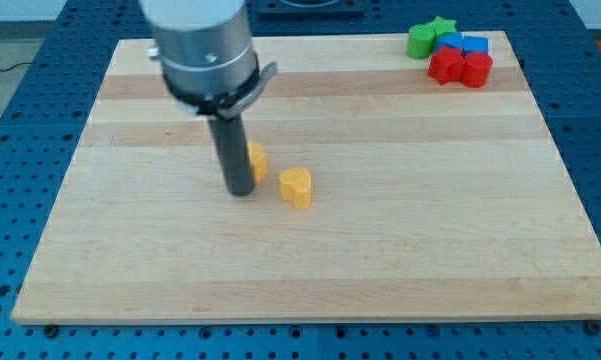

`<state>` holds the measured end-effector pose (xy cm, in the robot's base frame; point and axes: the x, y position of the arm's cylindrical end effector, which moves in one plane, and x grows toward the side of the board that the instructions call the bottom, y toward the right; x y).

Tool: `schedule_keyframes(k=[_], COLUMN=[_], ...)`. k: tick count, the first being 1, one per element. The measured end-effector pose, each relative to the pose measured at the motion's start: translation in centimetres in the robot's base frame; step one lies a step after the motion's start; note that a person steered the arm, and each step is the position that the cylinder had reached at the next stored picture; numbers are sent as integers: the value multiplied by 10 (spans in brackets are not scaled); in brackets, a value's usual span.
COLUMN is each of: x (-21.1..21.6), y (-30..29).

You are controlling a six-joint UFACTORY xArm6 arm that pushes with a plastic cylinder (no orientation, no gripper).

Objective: Separate the yellow hexagon from yellow heart

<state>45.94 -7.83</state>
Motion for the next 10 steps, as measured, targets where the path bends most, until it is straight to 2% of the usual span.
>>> schedule_keyframes(k=[1,2,4,6,7,9,10], x=[-44,-62,-69,-126,-130,-129,-149], y=[21,33,4,90,101,52,64])
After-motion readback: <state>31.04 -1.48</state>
